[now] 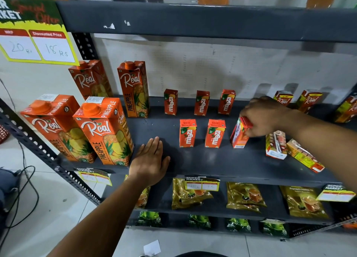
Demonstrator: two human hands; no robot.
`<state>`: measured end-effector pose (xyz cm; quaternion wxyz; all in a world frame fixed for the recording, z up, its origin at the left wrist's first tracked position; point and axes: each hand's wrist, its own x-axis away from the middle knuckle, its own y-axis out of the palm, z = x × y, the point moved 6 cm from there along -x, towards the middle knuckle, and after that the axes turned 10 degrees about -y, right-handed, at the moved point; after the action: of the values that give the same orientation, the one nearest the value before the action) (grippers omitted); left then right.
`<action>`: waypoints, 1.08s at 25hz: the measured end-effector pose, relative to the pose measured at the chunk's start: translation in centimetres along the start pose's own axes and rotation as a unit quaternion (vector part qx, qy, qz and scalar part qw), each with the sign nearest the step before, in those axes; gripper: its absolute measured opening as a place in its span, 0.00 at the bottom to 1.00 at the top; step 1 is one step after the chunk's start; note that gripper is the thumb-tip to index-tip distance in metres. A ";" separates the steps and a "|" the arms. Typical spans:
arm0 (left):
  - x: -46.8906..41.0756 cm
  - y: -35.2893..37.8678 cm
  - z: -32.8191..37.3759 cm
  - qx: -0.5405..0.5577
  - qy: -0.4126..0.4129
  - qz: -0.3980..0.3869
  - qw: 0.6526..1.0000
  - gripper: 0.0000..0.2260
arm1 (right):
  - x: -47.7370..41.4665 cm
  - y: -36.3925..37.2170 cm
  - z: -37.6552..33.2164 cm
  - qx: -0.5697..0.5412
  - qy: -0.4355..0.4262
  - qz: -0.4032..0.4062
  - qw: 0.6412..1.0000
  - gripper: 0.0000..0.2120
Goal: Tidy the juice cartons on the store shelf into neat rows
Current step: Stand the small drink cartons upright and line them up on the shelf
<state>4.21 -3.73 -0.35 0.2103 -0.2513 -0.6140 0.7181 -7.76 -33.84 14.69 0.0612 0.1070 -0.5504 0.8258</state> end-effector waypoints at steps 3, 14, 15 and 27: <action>0.1 0.0 0.1 0.001 0.002 0.000 1.000 0.31 | -0.3 0.7 0.2 -0.128 0.122 -0.063 0.982 0.28; 0.2 -0.2 0.2 0.015 0.010 -0.058 0.998 0.30 | 1.9 0.9 1.1 -0.328 0.242 -0.128 0.904 0.45; 0.6 -0.6 0.6 0.030 0.030 -0.053 0.998 0.29 | 3.1 0.8 2.3 -0.309 0.253 -0.103 0.911 0.44; 2.9 -2.5 25.9 0.090 0.211 0.013 0.973 0.28 | 15.9 10.9 10.1 -0.251 0.320 -0.085 0.910 0.32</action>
<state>-14.13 -21.60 4.96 0.3476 -0.3850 -0.4853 0.7038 -24.47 -47.64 12.61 0.3285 -0.1358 -0.6796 0.6417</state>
